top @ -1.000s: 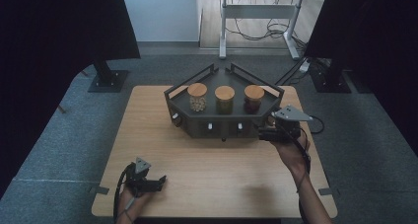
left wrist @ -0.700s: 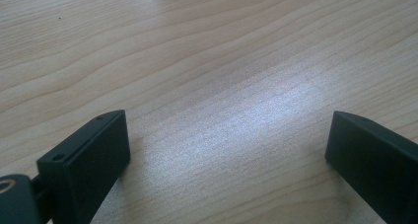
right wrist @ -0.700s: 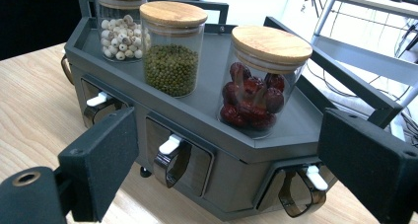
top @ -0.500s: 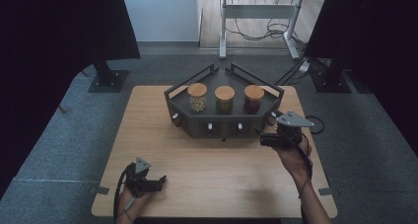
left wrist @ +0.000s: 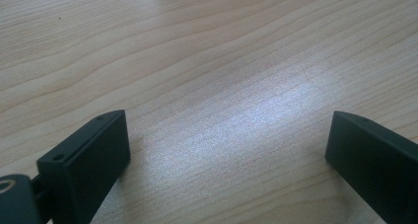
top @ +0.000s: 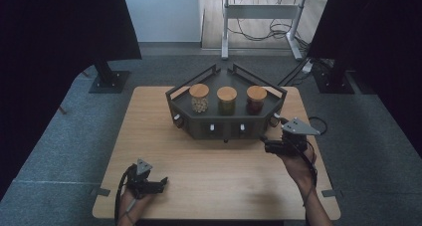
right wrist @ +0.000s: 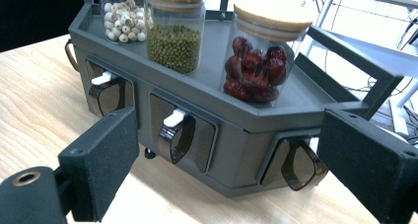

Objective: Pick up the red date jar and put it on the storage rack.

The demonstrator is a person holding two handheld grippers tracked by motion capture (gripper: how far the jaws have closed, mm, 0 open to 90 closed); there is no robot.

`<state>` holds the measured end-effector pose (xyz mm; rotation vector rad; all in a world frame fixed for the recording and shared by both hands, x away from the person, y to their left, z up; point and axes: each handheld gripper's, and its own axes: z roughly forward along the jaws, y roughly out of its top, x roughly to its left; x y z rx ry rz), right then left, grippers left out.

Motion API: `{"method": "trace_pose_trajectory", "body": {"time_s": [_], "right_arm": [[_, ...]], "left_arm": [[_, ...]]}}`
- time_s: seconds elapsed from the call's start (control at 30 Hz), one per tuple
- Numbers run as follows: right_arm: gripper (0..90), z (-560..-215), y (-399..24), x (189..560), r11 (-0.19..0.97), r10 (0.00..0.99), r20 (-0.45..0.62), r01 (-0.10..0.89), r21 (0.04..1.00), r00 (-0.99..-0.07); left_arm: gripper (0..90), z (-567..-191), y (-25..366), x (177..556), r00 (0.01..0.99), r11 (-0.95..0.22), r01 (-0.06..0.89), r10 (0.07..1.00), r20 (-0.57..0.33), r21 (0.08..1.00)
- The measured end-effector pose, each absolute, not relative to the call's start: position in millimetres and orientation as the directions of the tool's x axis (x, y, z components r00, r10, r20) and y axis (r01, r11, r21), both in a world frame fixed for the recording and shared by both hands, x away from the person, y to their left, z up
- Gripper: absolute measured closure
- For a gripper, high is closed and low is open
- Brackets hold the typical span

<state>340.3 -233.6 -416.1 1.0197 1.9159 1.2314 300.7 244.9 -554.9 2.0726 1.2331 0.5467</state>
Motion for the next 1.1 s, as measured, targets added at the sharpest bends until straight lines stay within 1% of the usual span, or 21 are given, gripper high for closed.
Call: {"method": "trace_pose_trajectory", "body": {"time_s": [0.17, 0.47, 1.1], "right_arm": [[8.5, -421, -236, 337, 0.255, 0.865, -0.094, 0.271, 0.928, -0.492], [8.5, -430, -236, 331, 0.282, 0.866, -0.123, 0.270, 0.921, -0.486], [8.6, -445, -240, 322, 0.285, 0.869, -0.122, 0.284, 0.916, -0.479]], "left_arm": [[2.9, -555, 245, 301, 0.470, -0.343, 0.609, 0.882, 0.023, 0.716], [2.9, -555, 245, 301, 0.469, -0.341, 0.608, 0.883, 0.022, 0.717], [2.9, -555, 245, 301, 0.469, -0.343, 0.609, 0.883, 0.023, 0.715]]}}
